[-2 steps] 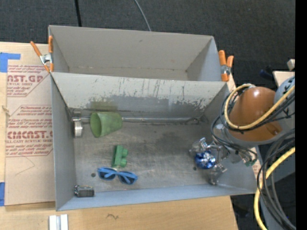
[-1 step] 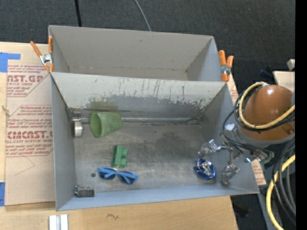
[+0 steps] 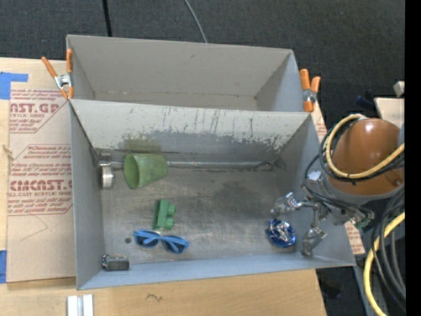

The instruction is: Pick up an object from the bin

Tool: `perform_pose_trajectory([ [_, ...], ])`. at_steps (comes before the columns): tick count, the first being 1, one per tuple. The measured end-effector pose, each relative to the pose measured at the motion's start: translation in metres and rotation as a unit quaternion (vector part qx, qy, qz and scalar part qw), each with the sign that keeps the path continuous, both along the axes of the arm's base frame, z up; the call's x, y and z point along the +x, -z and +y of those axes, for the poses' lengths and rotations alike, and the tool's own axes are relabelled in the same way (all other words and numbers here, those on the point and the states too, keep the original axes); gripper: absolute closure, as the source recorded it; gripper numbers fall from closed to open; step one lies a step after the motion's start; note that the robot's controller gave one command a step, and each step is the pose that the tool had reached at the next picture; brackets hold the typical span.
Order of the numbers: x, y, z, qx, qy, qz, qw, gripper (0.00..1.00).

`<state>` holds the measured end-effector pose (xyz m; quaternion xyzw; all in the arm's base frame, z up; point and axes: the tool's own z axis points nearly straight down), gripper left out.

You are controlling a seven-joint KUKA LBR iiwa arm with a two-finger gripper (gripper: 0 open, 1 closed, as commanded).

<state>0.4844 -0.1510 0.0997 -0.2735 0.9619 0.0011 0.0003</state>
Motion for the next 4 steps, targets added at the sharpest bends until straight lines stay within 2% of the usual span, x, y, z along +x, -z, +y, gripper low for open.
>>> perform_pose_trajectory([
  [1,0.007,0.028,0.007,0.002,-0.010,-0.0064,0.9999,0.00],
  [2,0.002,0.027,0.005,-0.002,0.094,-0.0078,0.9956,0.00],
  [3,0.002,0.026,0.005,-0.002,0.093,-0.0068,0.9956,1.00],
  [4,0.004,-0.078,0.006,-0.002,0.094,-0.0041,0.9956,1.00],
])
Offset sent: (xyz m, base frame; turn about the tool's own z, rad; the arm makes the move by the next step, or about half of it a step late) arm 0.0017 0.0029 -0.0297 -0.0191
